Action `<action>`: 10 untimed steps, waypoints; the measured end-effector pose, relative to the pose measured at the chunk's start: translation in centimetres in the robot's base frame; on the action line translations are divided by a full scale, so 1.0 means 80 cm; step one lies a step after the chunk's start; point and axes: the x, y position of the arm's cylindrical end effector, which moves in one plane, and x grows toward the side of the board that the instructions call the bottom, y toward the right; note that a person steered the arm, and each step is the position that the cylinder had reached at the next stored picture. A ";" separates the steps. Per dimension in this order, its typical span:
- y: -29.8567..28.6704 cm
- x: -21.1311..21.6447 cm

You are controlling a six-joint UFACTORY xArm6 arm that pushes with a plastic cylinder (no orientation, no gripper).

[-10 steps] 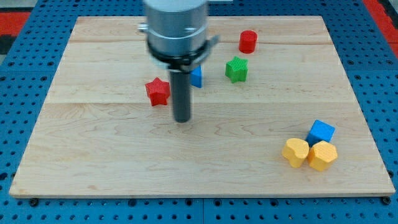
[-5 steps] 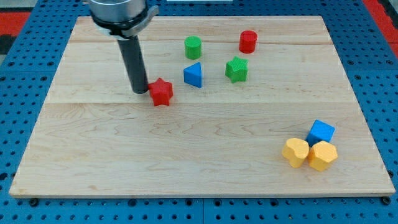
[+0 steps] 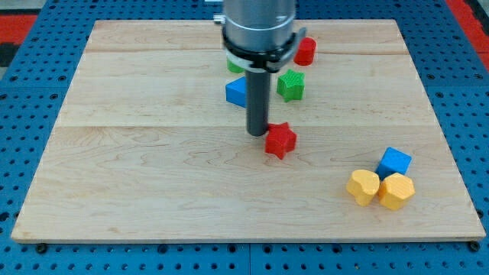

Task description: Move red star closer to the group of blocks

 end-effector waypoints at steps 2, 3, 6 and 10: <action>0.022 0.007; 0.016 0.026; 0.048 0.071; 0.108 0.069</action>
